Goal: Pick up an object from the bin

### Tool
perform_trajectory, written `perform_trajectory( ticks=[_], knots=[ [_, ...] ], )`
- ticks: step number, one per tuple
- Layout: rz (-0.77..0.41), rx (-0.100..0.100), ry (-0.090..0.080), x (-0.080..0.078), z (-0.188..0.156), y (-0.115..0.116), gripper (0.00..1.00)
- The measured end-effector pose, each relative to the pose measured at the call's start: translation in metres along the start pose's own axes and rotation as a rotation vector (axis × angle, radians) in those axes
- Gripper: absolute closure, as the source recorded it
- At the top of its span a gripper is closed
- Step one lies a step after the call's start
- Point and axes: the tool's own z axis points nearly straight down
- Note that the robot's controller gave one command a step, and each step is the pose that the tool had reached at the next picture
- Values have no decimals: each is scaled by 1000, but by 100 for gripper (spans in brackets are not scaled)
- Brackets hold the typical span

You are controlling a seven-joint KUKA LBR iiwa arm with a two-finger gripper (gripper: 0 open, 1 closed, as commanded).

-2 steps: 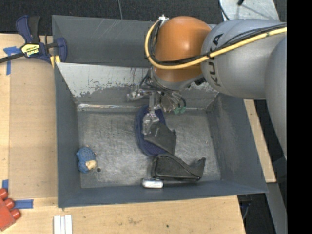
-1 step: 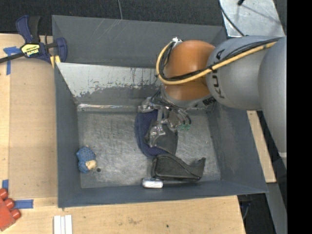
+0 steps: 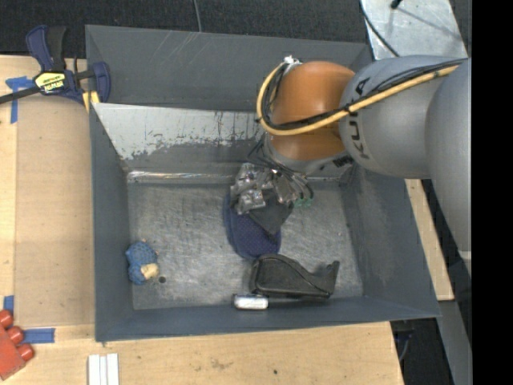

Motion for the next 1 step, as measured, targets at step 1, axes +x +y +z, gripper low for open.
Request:
perform_trajectory(
  ticks=[1],
  knots=[
    [-14,3,26,-4,-57,-8,100]
  ],
)
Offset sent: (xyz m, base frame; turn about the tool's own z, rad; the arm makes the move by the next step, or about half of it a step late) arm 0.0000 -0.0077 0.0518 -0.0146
